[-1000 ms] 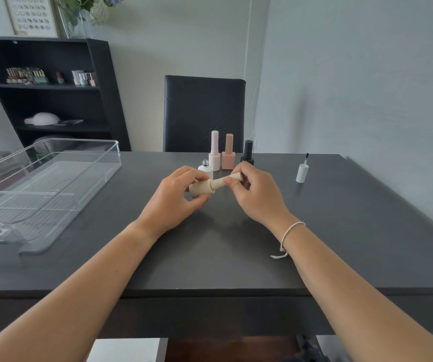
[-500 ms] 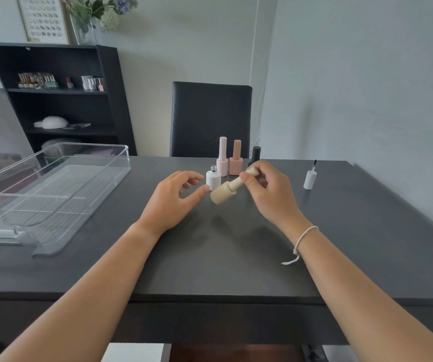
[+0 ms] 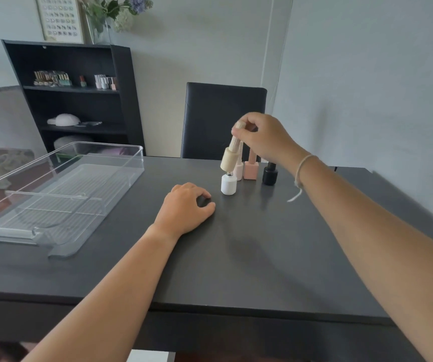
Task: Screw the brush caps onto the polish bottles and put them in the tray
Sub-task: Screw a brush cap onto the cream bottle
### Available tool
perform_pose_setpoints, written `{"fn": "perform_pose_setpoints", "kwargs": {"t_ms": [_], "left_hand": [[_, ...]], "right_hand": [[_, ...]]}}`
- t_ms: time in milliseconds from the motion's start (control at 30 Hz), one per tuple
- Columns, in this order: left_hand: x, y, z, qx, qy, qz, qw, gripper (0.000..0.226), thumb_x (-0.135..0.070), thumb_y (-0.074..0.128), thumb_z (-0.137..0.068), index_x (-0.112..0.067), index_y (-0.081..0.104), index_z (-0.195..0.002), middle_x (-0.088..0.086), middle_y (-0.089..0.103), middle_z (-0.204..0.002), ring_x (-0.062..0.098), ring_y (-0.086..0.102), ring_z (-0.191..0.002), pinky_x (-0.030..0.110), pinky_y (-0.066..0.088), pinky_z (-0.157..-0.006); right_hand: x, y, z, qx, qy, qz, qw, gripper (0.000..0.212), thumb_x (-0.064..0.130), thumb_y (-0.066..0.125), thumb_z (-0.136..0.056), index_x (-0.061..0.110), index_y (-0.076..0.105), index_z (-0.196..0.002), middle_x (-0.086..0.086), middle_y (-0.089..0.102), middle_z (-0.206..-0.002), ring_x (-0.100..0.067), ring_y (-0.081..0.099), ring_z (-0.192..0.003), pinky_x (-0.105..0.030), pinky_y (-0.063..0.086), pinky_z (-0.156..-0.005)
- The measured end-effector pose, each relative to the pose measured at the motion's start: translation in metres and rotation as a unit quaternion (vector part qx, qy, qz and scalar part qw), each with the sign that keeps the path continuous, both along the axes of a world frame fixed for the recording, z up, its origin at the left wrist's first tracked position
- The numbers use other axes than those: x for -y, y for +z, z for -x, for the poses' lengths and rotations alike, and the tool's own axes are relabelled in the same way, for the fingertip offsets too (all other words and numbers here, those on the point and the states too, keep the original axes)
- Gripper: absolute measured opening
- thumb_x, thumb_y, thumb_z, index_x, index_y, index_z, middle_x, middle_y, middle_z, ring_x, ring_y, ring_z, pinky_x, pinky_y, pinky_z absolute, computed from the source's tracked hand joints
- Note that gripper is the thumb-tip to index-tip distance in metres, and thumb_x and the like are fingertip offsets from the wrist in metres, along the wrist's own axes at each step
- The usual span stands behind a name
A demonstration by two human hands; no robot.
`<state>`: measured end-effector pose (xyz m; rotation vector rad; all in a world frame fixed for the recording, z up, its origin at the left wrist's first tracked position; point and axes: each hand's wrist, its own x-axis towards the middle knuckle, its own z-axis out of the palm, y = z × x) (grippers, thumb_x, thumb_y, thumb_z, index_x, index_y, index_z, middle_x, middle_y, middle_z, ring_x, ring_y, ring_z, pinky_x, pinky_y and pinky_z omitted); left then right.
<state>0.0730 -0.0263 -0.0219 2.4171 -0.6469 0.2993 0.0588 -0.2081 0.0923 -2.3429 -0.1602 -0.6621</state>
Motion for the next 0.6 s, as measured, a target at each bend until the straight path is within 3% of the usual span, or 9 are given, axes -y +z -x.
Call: {"fn": "perform_pose_setpoints", "kwargs": {"t_ms": [100, 500, 600], "left_hand": [[0.0, 0.0, 0.0, -0.001, 0.002, 0.005, 1.0, 0.024, -0.034, 0.062, -0.08, -0.021, 0.067, -0.1, -0.001, 0.062, -0.108, 0.021, 0.049, -0.106, 0.031, 0.04, -0.093], [0.002, 0.0, -0.002, 0.003, 0.006, 0.005, 1.0, 0.024, -0.036, 0.061, -0.08, -0.023, 0.067, -0.1, -0.002, 0.062, -0.109, 0.02, 0.047, -0.107, 0.031, 0.039, -0.094], [0.002, 0.0, -0.002, 0.004, 0.006, 0.004, 1.0, 0.024, -0.036, 0.061, -0.08, -0.023, 0.067, -0.099, -0.003, 0.062, -0.108, 0.02, 0.047, -0.106, 0.032, 0.039, -0.094]], "right_hand": [[-0.005, 0.002, -0.024, -0.032, -0.01, 0.044, 0.998, 0.015, 0.023, 0.055, -0.086, 0.011, 0.061, -0.092, 0.0, 0.063, -0.096, -0.018, 0.058, -0.088, -0.032, 0.048, -0.08], [-0.013, -0.013, -0.06, -0.072, -0.082, 0.194, 0.975, 0.014, 0.017, 0.05, -0.089, 0.016, 0.057, -0.102, -0.005, 0.062, -0.104, -0.021, 0.055, -0.085, -0.03, 0.044, -0.073], [-0.011, -0.014, -0.06, -0.08, -0.09, 0.208, 0.971, 0.017, 0.015, 0.05, -0.088, 0.016, 0.056, -0.104, -0.005, 0.062, -0.107, -0.023, 0.057, -0.09, -0.035, 0.049, -0.081]]}}
